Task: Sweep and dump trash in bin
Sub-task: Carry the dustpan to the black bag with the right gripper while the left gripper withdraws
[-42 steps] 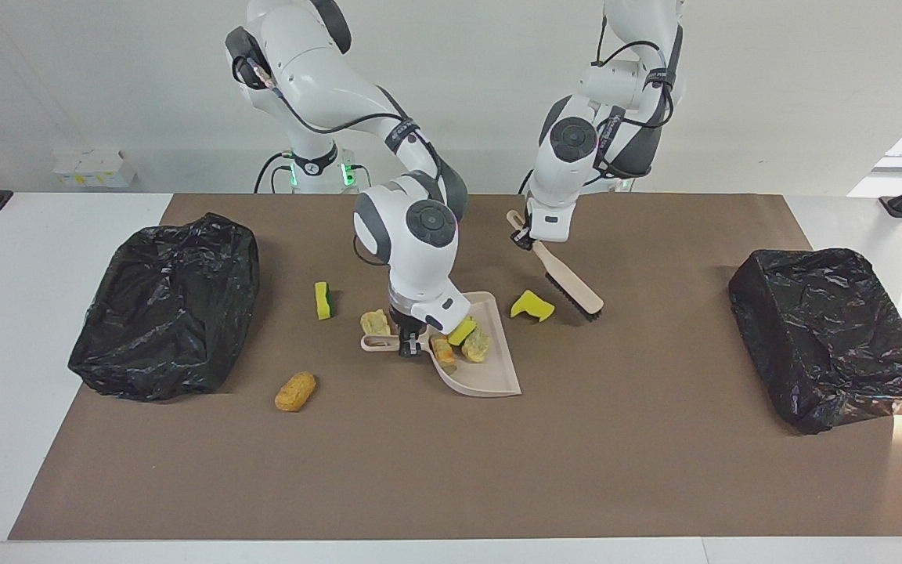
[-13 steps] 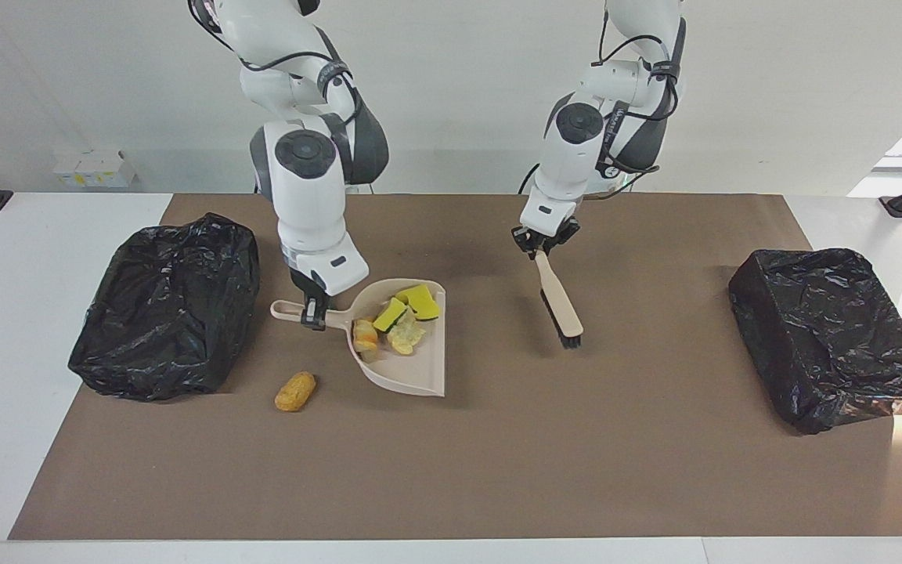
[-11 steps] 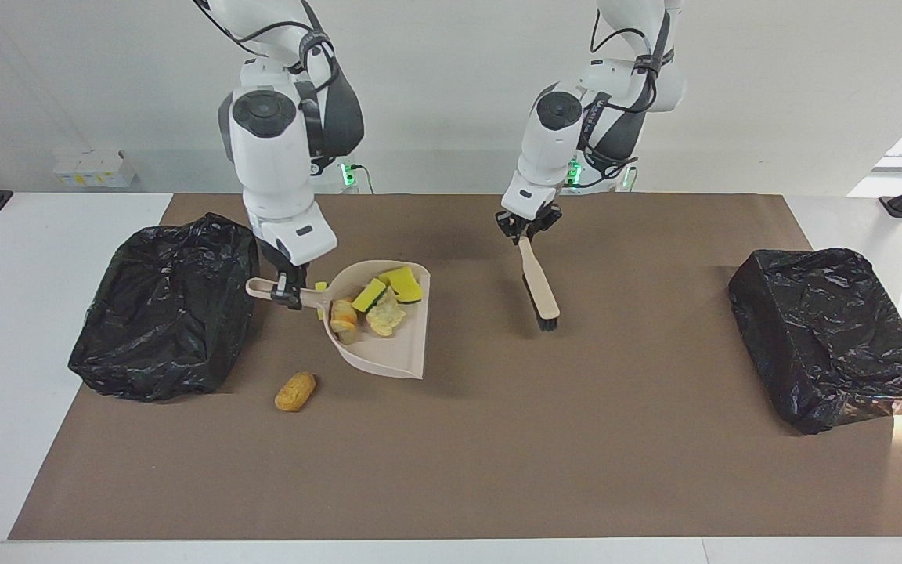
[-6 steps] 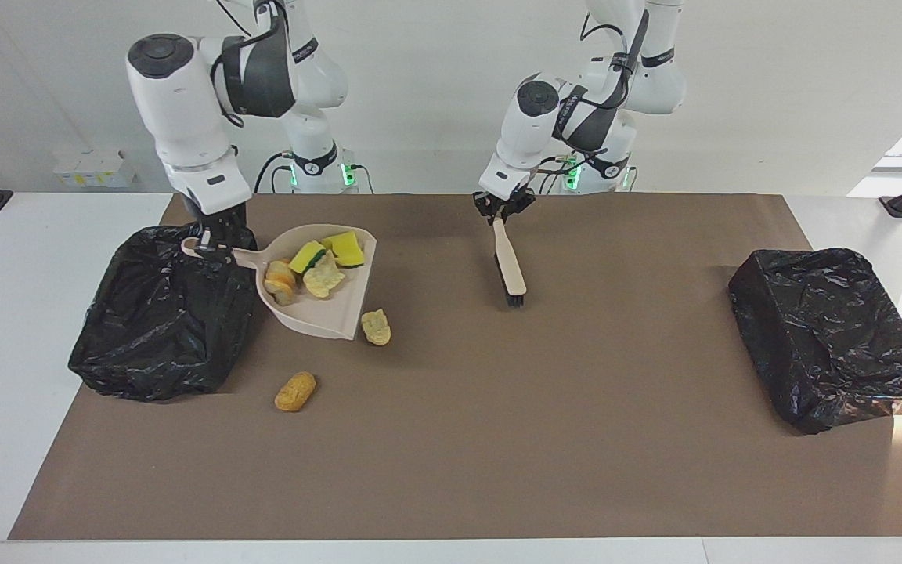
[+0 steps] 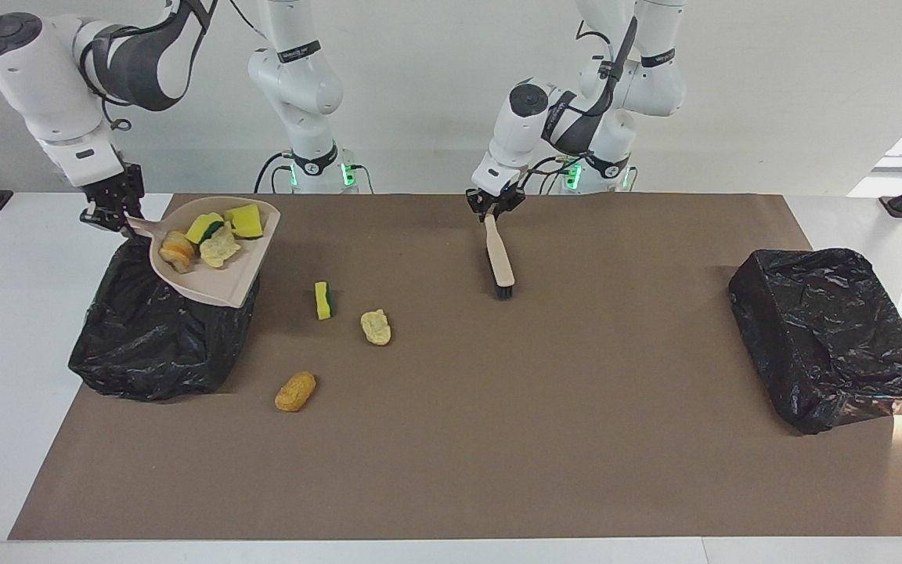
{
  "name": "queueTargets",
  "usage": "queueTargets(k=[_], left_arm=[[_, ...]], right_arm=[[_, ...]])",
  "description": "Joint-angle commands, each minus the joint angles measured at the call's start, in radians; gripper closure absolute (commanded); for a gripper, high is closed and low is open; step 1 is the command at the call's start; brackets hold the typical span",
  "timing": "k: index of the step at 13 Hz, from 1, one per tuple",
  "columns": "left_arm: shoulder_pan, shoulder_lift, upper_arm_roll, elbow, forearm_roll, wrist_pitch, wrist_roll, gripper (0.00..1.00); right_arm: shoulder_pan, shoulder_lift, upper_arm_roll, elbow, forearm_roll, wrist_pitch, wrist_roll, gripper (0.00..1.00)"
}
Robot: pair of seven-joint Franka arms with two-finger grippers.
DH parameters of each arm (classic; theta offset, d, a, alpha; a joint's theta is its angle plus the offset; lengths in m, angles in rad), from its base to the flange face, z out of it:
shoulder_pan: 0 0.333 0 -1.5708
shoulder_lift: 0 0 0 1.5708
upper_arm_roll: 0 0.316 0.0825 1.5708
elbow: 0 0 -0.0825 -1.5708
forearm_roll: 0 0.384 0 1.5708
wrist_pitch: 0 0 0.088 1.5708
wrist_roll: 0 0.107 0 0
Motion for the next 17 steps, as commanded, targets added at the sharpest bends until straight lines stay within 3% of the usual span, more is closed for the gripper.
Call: queueTargets(k=[1, 5, 8, 14, 17], left_arm=[[0.051, -0.017, 0.013, 0.032, -0.018, -0.019, 0.016, 0.00], [0.256, 0.020, 0.013, 0.175, 0.009, -0.151, 0.159, 0.00], [0.391, 0.104, 0.013, 0.279, 0.112, -0.171, 0.267, 0.00], [0.533, 0.284, 0.014, 0.589, 0.299, -0.354, 0.411, 0.00], [0.617, 0.308, 0.014, 0.682, 0.322, -0.414, 0.520, 0.00]], right_arm=[[-0.006, -0.027, 0.011, -0.020, -0.124, 0.014, -0.003, 1.00], [-0.043, -0.027, -0.001, -0.021, -0.197, 0.047, 0.009, 1.00], [-0.052, -0.026, -0.008, -0.026, -0.254, 0.073, 0.058, 1.00], [-0.044, -0.018, 0.000, -0.075, -0.448, 0.078, 0.201, 1.00], [0.006, -0.018, 0.003, -0.110, -0.575, 0.077, 0.326, 1.00]])
